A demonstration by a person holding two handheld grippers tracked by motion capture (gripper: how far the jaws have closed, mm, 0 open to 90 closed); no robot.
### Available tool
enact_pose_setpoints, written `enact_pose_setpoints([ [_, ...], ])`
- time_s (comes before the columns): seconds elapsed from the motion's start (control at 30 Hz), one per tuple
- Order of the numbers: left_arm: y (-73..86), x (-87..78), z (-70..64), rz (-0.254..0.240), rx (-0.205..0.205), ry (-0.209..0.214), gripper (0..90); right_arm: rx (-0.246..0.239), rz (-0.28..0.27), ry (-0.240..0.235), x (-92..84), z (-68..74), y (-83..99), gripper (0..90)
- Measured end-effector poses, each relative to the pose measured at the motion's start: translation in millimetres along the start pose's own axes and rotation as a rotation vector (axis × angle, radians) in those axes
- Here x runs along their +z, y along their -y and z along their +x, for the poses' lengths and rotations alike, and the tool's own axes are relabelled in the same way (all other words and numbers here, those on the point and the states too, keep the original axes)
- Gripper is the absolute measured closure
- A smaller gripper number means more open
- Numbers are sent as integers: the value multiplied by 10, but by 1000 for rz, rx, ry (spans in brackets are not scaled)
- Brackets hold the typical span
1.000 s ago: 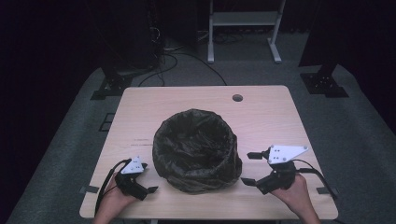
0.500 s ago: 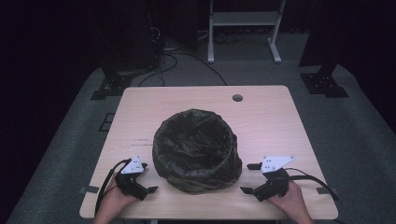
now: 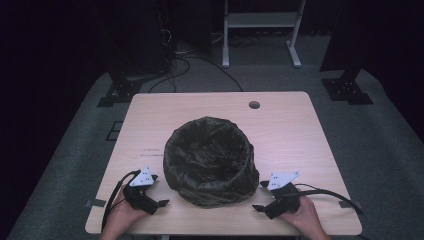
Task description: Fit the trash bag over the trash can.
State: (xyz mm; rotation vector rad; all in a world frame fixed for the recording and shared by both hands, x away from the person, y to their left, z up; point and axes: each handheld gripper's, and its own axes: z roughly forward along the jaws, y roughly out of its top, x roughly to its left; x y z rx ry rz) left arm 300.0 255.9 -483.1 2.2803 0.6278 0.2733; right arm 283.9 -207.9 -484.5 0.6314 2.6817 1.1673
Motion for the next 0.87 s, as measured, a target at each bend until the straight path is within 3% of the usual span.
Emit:
enact_pose_setpoints([
  [0.87, 0, 0, -1, 0, -2, -3, 0, -14, -9, 22, 7, 22, 20, 122],
])
